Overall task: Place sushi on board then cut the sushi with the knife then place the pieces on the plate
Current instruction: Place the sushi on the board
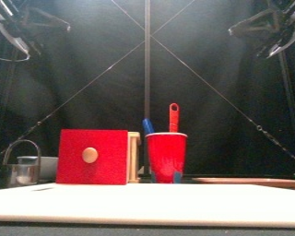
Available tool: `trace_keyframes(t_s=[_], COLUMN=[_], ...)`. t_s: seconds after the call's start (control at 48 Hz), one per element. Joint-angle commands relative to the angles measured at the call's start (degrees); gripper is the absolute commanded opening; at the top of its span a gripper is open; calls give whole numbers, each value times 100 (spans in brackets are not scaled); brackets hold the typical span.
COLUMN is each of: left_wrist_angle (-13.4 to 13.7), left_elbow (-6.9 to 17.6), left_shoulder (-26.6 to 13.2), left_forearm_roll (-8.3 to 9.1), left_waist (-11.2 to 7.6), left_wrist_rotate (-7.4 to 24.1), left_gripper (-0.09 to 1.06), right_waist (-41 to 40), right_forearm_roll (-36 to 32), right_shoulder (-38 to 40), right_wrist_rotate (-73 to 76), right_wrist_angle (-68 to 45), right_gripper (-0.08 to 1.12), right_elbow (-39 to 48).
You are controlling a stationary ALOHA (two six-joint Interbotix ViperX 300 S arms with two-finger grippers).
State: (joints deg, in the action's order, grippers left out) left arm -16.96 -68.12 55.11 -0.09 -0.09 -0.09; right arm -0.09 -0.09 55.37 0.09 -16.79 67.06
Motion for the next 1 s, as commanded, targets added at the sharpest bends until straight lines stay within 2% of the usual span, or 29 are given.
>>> trace_keyframes(t_s=[0.021,0.208,0.312,0.458,0.604,0.833,0.917,1.0], left_wrist_angle=[-44,-149,-158,-149,-176,-554,-598,-589], left_elbow=[114,149,149,132,88,-88,-123,-158], left_shoulder=[-185,-281,-290,-290,-299,-299,-299,-299], left_forearm_roll=[-9,-18,-18,-18,-35,-246,-264,-264], left_waist=[70,123,132,167,202,202,202,202], left_wrist_rotate=[9,9,0,9,-9,0,0,-18], left_gripper=[6,7,7,8,12,17,18,19], right_waist=[9,-149,-264,-387,-422,-492,-510,-519], right_forearm_roll=[53,44,35,0,-308,-571,-615,-686], right_shoulder=[-325,-1872,-2804,-3700,-4412,-5300,-5563,-5818], right_wrist_rotate=[44,88,79,-18,-35,44,-18,-35], right_wrist_angle=[-26,229,1020,2145,2505,2698,2848,3067], right_gripper=[2,6,7,11,32,83,92,93], right_elbow=[-272,-1292,-2153,-3208,-3929,-4614,-4825,-5063])
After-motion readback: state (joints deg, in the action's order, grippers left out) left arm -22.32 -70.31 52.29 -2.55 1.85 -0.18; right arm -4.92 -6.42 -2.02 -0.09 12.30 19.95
